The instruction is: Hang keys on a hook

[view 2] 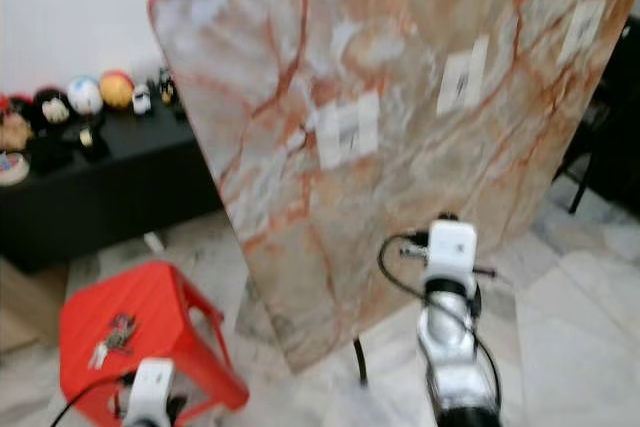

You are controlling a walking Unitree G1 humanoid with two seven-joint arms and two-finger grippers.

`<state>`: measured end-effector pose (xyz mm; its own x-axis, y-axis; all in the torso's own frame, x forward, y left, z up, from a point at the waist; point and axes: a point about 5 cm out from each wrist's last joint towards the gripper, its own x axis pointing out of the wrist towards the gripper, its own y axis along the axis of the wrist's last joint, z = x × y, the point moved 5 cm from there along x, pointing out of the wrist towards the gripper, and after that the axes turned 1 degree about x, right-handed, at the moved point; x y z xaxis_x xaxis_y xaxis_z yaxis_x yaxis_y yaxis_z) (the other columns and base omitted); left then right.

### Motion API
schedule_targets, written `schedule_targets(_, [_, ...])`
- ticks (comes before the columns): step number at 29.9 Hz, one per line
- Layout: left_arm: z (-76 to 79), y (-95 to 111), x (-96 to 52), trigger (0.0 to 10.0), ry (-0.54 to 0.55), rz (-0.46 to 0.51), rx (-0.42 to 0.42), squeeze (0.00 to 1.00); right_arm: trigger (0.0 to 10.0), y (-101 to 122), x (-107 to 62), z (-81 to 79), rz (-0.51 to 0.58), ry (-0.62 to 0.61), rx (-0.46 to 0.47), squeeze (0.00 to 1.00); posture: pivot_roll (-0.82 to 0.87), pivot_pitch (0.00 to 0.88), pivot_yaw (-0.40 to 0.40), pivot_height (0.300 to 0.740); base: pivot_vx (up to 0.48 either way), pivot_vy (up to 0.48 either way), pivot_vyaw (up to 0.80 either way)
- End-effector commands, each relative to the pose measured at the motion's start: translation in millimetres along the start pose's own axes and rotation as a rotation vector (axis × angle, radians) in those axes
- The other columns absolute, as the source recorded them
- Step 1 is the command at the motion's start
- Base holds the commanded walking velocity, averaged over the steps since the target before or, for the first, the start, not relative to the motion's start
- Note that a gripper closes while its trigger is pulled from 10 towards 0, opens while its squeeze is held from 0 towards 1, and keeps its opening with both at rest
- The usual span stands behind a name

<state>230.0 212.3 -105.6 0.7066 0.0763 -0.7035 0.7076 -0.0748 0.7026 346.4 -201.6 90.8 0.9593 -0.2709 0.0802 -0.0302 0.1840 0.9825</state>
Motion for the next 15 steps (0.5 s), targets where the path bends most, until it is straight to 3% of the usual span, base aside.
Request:
schedule_targets(1, [-10.3, -8, -2.9, 10.0, 0.025, -0.022, -0.001, 0.0, 10.0, 13, -0.4, -16.0, 0.044, 0.052, 0.004, 0.0, -0.08, 0.0, 0.028, 0.74, 0.0, 0.0, 0.0])
schedule_targets(4, [-10.5, -8, -2.6, 10.0, 0.025, -0.023, -0.001, 0.0, 10.0, 18, -0.1, -20.4, 0.067, 0.078, -0.004, 0.0, -0.08, 0.0, 0.029, 0.74, 0.0, 0.0, 0.0])
schedule_targets(6, [-12.0, -4, -1.5, 10.0, 0.025, -0.022, -0.002, 0.0, 10.0, 31, 0.1, -33.0, 0.133, 0.146, -0.077, 0.0, -0.08, 0.0, 0.031, 0.74, 0.0, 0.0, 0.0])
schedule_targets(11, [-13.7, -2, -0.4, 10.0, 0.029, -0.021, -0.005, 0.0, 10.0, 51, 0.2, -51.3, 0.225, 0.231, -0.159, 0.0, -0.08, 0.0, 0.033, 0.74, 0.0, 0.0, 0.0])
schedule_targets(15, [-14.4, -1, -0.2, 10.0, 0.031, -0.022, -0.005, 0.0, 10.0, 59, 3.7, -52.8, 0.249, 0.222, -0.183, 0.0, -0.08, 0.0, 0.035, 0.74, 0.0, 0.0, 0.0])
